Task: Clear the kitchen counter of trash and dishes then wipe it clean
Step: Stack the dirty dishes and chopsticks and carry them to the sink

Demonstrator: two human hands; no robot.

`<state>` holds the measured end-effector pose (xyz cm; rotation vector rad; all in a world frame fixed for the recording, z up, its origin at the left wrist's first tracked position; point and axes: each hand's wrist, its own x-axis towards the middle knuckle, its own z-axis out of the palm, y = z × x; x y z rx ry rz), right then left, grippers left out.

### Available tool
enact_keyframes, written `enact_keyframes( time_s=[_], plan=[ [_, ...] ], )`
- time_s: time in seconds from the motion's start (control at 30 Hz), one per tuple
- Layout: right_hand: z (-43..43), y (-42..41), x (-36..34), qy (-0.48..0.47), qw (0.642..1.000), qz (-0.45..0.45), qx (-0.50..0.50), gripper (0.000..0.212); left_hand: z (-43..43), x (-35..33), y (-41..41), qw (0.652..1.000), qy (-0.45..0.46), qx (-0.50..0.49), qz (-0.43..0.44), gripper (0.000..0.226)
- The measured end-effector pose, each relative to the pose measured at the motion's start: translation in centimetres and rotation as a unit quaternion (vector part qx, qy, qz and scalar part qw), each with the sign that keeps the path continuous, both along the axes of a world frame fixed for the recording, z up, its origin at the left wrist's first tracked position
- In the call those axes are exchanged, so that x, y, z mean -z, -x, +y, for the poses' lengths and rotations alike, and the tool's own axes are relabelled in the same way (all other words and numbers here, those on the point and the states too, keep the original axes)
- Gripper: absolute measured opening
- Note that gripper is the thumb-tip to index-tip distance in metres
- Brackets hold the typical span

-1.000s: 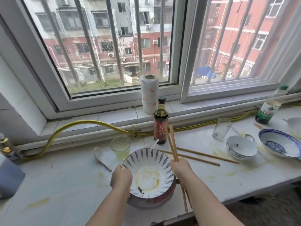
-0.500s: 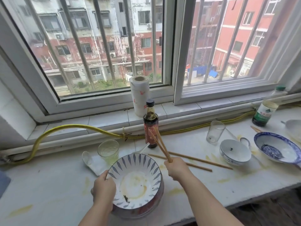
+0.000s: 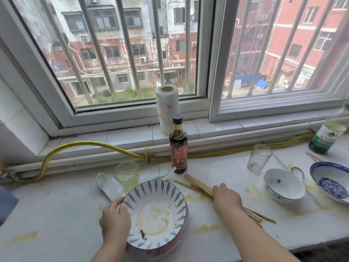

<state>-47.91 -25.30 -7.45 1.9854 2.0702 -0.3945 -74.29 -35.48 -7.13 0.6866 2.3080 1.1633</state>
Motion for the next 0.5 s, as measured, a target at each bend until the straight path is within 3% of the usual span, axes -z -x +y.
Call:
enact_keyframes(
  time_s=[0.4, 0.5],
  plan=[
    [-1.2, 0.5, -0.5, -0.001, 0.999, -0.031, -0.026, 0.035, -0.5, -0.9, 0.0, 1.0, -0.019, -0.008, -0.021, 0.03],
    [-2.1, 0.4, -1.3, -0.006, 0.999, 0.028, -0.022, 0.028, -0.7, -1.1, 0.0, 0.999, -0.031, -0.014, -0.037, 0.03]
  ],
)
